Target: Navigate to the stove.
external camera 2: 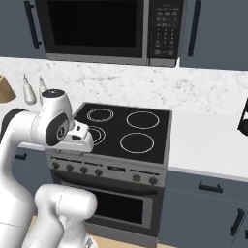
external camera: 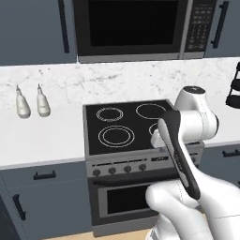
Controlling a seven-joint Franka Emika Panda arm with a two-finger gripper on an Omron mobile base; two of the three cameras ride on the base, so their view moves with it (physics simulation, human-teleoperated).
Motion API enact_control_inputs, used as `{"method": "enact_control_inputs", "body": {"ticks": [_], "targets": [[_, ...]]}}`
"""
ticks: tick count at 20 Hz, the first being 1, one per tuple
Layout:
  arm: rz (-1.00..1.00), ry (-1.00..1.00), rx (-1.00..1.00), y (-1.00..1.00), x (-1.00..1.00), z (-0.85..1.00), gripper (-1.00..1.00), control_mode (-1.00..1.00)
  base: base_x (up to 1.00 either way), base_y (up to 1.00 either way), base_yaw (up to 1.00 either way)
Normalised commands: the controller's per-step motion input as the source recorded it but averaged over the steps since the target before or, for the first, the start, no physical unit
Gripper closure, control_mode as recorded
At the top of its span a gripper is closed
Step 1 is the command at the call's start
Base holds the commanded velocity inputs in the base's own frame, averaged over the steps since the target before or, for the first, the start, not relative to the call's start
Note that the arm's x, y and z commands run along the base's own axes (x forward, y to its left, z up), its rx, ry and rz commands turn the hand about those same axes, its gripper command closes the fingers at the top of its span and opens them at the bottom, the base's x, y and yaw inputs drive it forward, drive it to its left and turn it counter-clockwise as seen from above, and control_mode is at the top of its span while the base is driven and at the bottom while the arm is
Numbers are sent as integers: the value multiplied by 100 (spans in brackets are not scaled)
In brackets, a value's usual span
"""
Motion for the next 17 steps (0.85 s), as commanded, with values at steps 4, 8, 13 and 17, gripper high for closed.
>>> {"method": "enact_control_inputs", "body": {"ticks": [4, 8, 13, 17], "targets": [[0, 0, 0, 0, 0, 0, -100, 100, 45, 2, -8], [0, 0, 0, 0, 0, 0, -100, 100, 61, 10, -8], [0, 0, 0, 0, 0, 0, -100, 100, 67, 10, -7], [0, 0, 0, 0, 0, 0, -100, 100, 33, 9, -1]]}}
